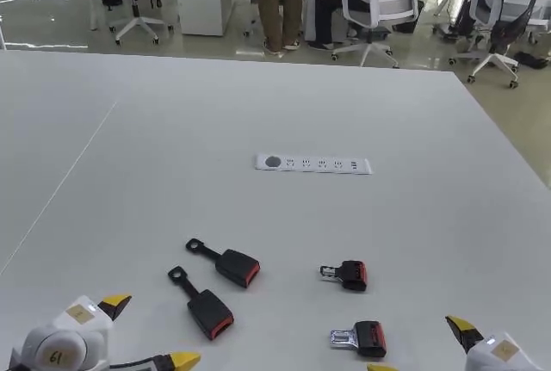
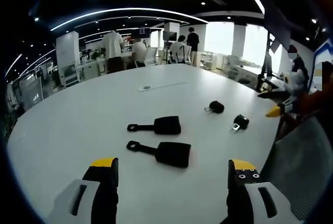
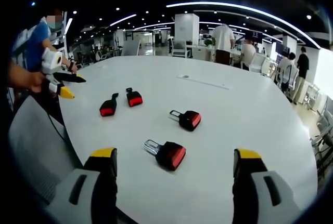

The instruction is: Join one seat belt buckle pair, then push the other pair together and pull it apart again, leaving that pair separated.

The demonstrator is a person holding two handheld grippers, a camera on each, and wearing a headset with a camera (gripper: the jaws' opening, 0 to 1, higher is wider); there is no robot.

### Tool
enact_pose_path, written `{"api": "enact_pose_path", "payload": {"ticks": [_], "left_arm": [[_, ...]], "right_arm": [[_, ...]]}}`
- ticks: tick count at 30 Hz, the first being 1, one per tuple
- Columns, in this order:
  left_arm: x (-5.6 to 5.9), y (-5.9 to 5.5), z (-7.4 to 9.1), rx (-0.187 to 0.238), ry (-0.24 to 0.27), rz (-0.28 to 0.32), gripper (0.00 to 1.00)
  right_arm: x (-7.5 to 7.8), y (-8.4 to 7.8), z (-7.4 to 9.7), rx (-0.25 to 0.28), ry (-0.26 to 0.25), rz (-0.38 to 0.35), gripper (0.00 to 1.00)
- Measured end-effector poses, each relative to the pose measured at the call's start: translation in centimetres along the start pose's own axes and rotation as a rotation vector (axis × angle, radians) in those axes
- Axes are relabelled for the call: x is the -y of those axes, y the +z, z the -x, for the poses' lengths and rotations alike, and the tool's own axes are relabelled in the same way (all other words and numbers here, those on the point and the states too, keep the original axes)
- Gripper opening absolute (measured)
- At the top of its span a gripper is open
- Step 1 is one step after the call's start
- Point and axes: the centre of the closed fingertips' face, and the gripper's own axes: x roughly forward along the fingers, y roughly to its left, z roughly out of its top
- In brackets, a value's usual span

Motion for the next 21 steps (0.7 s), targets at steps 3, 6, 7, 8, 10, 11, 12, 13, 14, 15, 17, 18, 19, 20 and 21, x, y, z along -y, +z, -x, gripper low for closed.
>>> {"api": "enact_pose_path", "payload": {"ticks": [3,6,7,8,10,11,12,13,14,15,17,18,19,20,21], "left_arm": [[0.05,-0.01,0.01,0.0,0.0,0.002,0.89],[0.11,-0.03,0.04,0.0,0.0,0.002,0.89],[0.11,-0.07,0.05,0.0,0.001,0.003,0.89],[0.1,-0.15,0.04,-0.001,0.001,0.005,0.89],[0.06,-0.36,-0.01,-0.004,0.0,0.005,0.89],[0.03,-0.44,-0.02,-0.005,0.0,0.004,0.89],[0.02,-0.49,-0.02,-0.005,0.0,0.006,0.89],[0.04,-0.52,-0.01,-0.004,0.0,0.008,0.89],[0.02,-0.59,-0.01,-0.005,0.0,0.009,0.89],[0.01,-0.65,-0.01,-0.005,0.001,0.009,0.89],[0.11,-0.74,0.02,-0.007,0.0,0.011,0.89],[0.15,-0.79,0.04,-0.007,0.0,0.011,0.89],[0.15,-0.85,0.04,-0.008,0.001,0.012,0.89],[0.16,-0.93,0.05,-0.011,0.001,0.013,0.89],[0.18,-0.99,0.06,-0.012,0.001,0.014,0.89]], "right_arm": [[-0.06,-0.05,-0.01,-0.001,0.0,-0.002,0.94],[-0.04,-0.03,-0.01,0.002,-0.002,-0.002,0.94],[-0.06,-0.11,-0.02,0.0,-0.001,-0.003,0.94],[-0.06,-0.18,-0.03,-0.002,-0.001,-0.002,0.94],[-0.05,-0.27,0.01,-0.003,-0.001,-0.006,0.94],[-0.04,-0.29,0.02,-0.003,-0.001,-0.006,0.94],[-0.03,-0.35,0.03,-0.005,-0.002,-0.006,0.94],[-0.03,-0.4,0.02,-0.005,-0.002,-0.006,0.94],[-0.01,-0.49,0.01,-0.006,-0.002,-0.009,0.94],[-0.01,-0.52,0.0,-0.005,-0.002,-0.01,0.94],[-0.04,-0.57,0.0,-0.006,-0.002,-0.01,0.94],[-0.09,-0.58,0.01,-0.007,0.0,-0.012,0.94],[-0.1,-0.6,0.01,-0.008,0.0,-0.012,0.94],[-0.13,-0.69,-0.01,-0.01,0.001,-0.011,0.94],[-0.17,-0.74,-0.02,-0.01,0.002,-0.011,0.94]]}}
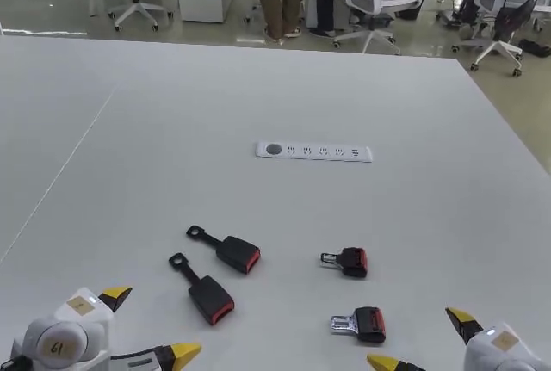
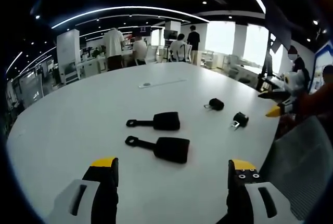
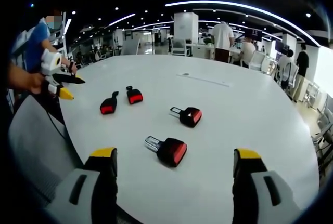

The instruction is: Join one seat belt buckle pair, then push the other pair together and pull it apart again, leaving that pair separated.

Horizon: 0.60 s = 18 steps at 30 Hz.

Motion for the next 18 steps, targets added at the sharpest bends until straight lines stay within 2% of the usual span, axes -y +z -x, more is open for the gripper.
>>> {"api": "enact_pose_path", "payload": {"ticks": [15,18], "left_arm": [[0.17,-0.76,-0.3,-0.014,-0.007,0.002,0.89],[0.22,-0.85,-0.61,-0.025,-0.014,-0.018,0.89]], "right_arm": [[0.03,-0.94,-0.07,-0.024,0.012,0.003,0.94],[0.11,-0.99,-0.19,-0.027,0.017,0.005,0.94]]}}
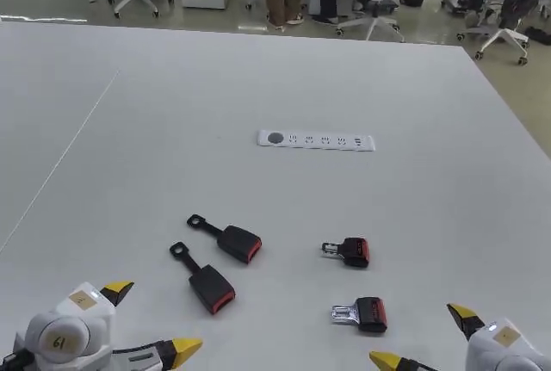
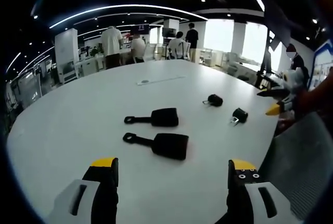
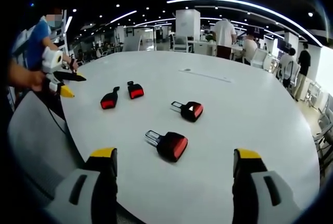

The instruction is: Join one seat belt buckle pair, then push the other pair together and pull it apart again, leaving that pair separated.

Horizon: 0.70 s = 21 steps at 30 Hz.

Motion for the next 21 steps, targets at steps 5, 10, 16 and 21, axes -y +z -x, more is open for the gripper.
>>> {"api": "enact_pose_path", "payload": {"ticks": [5,10,16,21], "left_arm": [[0.2,0.0,-0.4,-0.016,-0.023,-0.039,0.9],[-0.1,0.3,-0.8,-0.029,-0.042,-0.084,0.9],[-0.7,0.5,-1.7,-0.049,-0.075,-0.135,0.89],[-0.7,0.3,-2.6,-0.088,-0.119,-0.177,0.89]], "right_arm": [[-0.1,0.1,-0.3,-0.011,0.022,0.012,0.93],[-0.4,0.1,-0.8,-0.035,0.065,0.04,0.93],[-0.8,0.1,-1.7,-0.066,0.123,0.089,0.92],[-1.2,-0.1,-2.5,-0.102,0.183,0.137,0.88]]}}
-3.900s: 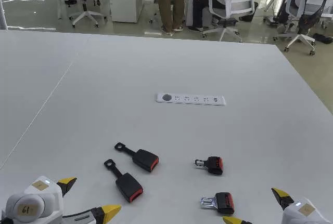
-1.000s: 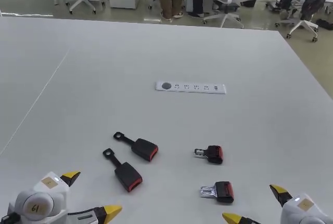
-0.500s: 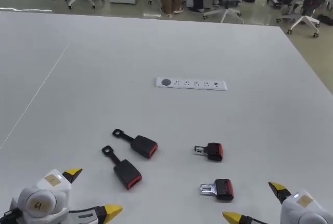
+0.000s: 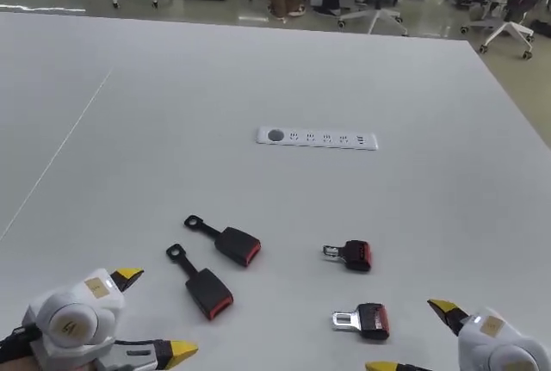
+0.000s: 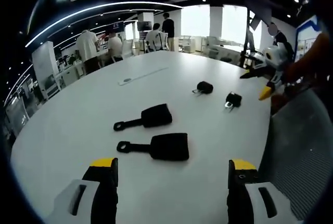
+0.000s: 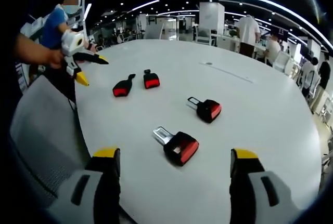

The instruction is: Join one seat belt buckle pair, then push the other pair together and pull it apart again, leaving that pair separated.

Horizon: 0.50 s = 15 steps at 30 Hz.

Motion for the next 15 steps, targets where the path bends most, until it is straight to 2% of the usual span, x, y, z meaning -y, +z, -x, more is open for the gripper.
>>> {"api": "enact_pose_path", "payload": {"ticks": [2,3,5,7,15], "left_arm": [[0.0,0.0,-0.4,-0.006,-0.026,-0.001,0.89],[0.0,0.0,-0.6,-0.01,-0.036,-0.005,0.89],[0.0,-0.2,-1.1,-0.035,-0.059,-0.045,0.88],[0.0,-0.4,-1.6,-0.061,-0.081,-0.083,0.87],[-0.7,-0.3,-3.6,-0.103,-0.136,-0.181,0.81]], "right_arm": [[-0.2,0.0,-0.4,-0.022,0.03,0.036,0.88],[-0.4,-0.3,-0.8,-0.049,0.061,0.072,0.88],[-0.5,-0.4,-1.2,-0.062,0.092,0.113,0.88],[-0.4,-0.4,-1.5,-0.076,0.108,0.121,0.87],[0.4,0.0,-3.0,-0.115,0.195,0.136,0.82]]}}
